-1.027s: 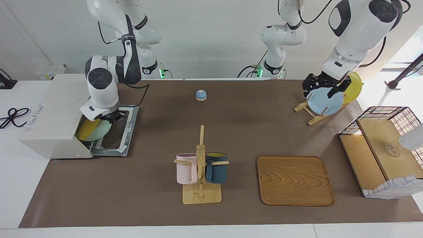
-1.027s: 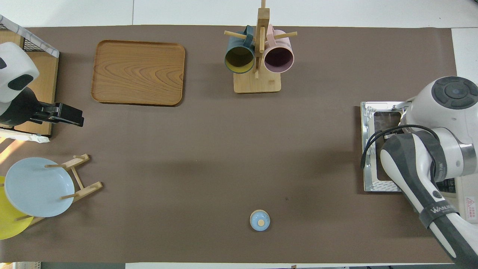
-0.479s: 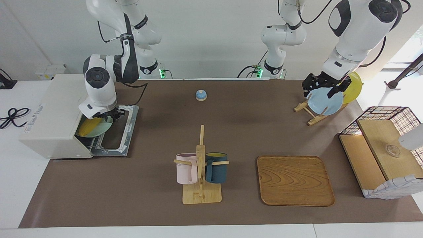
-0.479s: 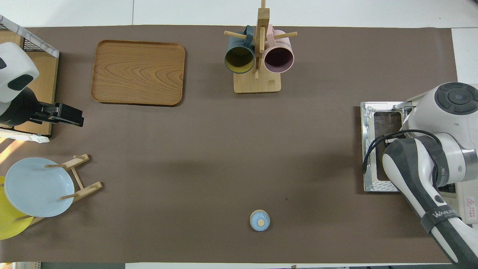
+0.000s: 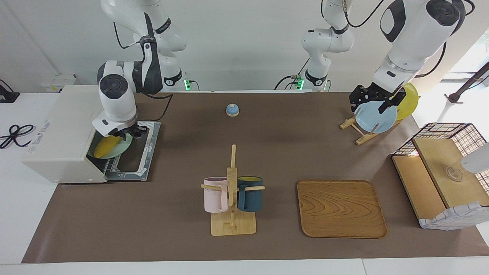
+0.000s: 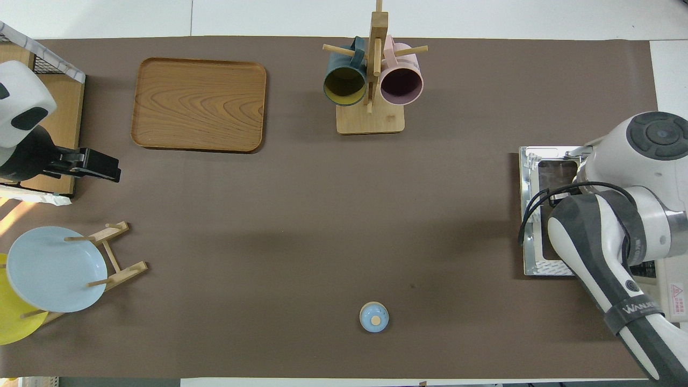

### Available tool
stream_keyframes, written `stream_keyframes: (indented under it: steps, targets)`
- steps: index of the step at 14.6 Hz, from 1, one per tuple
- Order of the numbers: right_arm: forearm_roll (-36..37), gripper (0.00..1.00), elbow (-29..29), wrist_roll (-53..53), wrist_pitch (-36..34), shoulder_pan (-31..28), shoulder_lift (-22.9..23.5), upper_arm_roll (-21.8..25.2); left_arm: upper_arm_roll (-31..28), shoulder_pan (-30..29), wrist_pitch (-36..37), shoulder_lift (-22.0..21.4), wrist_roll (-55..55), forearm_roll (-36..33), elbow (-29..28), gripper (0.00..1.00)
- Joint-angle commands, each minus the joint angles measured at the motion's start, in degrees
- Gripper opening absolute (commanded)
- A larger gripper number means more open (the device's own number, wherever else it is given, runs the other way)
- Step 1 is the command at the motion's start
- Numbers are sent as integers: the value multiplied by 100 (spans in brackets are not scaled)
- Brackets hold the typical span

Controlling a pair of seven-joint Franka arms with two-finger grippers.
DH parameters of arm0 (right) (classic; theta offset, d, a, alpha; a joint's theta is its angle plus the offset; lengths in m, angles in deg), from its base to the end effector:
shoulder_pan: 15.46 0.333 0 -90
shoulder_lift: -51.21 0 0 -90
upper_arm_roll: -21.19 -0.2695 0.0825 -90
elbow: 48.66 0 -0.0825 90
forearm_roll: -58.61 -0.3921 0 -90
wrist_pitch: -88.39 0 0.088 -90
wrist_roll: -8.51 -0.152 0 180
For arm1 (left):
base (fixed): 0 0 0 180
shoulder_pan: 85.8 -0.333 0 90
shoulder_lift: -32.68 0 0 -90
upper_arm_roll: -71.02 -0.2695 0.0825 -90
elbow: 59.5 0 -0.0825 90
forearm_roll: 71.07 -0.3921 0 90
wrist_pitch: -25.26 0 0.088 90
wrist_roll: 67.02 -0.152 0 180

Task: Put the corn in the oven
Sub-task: 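Slide the plate into the oven and open the right gripper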

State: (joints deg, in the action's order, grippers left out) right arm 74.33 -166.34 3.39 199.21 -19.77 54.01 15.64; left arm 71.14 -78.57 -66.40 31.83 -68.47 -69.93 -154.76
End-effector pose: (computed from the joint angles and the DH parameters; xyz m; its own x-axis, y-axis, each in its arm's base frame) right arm 0.5392 -0.0183 0.3093 0.9870 0.0320 -0.1574 0.0703 -0.9672 0.2440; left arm 0.5514 -0.0741 0.4998 0.9872 -0.1523 -0.0475 -0.1514 -0.9882 0.0210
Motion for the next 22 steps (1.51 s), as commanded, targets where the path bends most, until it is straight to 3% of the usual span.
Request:
stream_keyframes:
  steps: [1,2,6,9,18,22]
  targets:
    - [-435,16,396,-208,-141,194,133,-42,24,-28,17,6,5,-105,69,100]
    - [-568,0,309,-453,112,333,142,-42,24,-28,17,-3,5,-105,60,100]
    - [-578,0,-666,-1148,1544,695,229,-33,24,-28,17,6,5,-105,69,100]
    - [-569,0,-738,-1431,1889,739,607,-33,33,-28,17,-3,5,-105,69,100]
    - [-130,0,-1028,-1422,1882,449,616,-7,24,-28,17,-3,5,-105,69,100]
    - [527,0,-958,-1405,1566,353,599,2,24,-28,17,6,5,-105,60,100]
